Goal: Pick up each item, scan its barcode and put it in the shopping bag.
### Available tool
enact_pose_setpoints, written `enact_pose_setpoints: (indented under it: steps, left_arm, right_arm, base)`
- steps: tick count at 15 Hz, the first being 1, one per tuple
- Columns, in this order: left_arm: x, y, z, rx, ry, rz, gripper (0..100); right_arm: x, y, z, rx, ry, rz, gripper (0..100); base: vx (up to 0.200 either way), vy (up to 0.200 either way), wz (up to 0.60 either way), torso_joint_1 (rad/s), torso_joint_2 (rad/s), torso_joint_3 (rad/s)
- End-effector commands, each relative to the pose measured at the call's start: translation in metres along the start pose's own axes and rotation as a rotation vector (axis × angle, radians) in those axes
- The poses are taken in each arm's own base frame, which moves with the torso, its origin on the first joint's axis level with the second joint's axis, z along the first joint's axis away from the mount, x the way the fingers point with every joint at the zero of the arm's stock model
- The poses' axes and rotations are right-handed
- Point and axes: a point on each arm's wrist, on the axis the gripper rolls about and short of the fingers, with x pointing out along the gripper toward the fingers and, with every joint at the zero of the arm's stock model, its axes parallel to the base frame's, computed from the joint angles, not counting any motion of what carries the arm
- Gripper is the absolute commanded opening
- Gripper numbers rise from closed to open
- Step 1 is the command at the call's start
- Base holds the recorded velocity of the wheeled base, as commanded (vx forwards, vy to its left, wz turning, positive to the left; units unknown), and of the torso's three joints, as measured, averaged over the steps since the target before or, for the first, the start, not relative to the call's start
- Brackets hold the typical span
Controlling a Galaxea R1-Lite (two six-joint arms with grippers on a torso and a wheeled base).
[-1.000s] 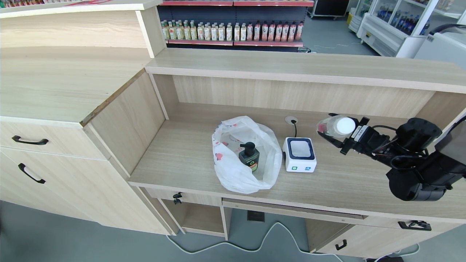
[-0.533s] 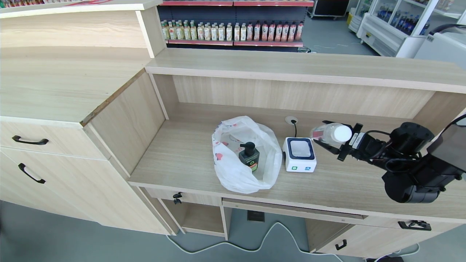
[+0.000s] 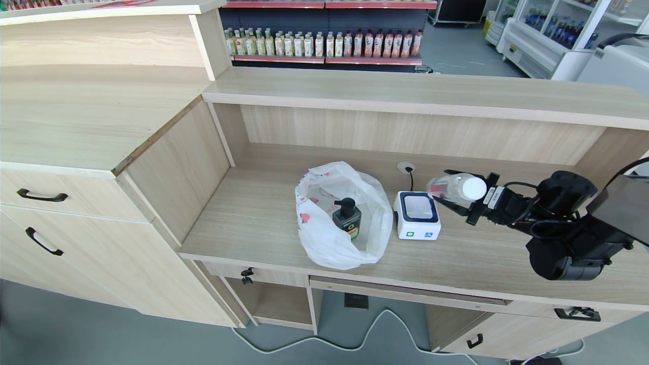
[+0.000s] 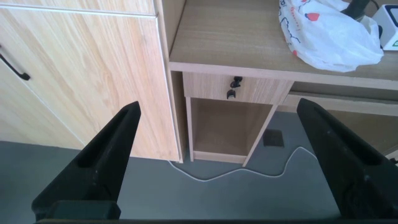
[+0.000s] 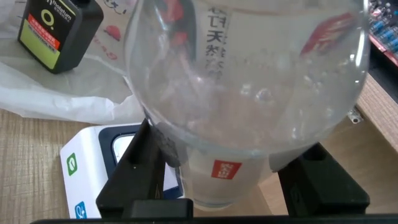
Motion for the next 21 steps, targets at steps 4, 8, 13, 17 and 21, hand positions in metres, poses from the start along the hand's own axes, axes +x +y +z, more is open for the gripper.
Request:
enact_pose_setpoints:
  steps: [4,8,13,17,21]
  left_arm:
    - [0.000,0.000,0.000,0.000,-0.001,0.002,100]
    - [0.000,0.000,0.000,0.000,-0.001,0.000,100]
    - [0.000,0.000,0.000,0.001,-0.001,0.000,100]
    - [0.000,0.000,0.000,0.000,-0.001,-0.001,100]
    - [0.000,0.000,0.000,0.000,-0.001,0.000,100]
  right_arm:
    - [0.002,0.005,-0.008,0.013,-0.005,0.010,0]
    - [0.004,0.006,-0.009,0.021,-0.017,0.020,0]
    - [0.005,0.003,-0.007,0.012,-0.027,0.020,0]
    - [-0.003,-0.036,0.039,0.041,-0.055,-0.018,0]
    - [-0.024,-0.076,0.105,0.289,0.017,-0.131,0]
  base:
    - [0.000,0.000,0.00,0.000,0.00,0.000]
    - [0.000,0.000,0.00,0.000,0.00,0.000]
    - [0.000,0.000,0.00,0.000,0.00,0.000]
    - [0.000,0.000,0.00,0.000,0.00,0.000]
    - [0.000,0.000,0.00,0.000,0.00,0.000]
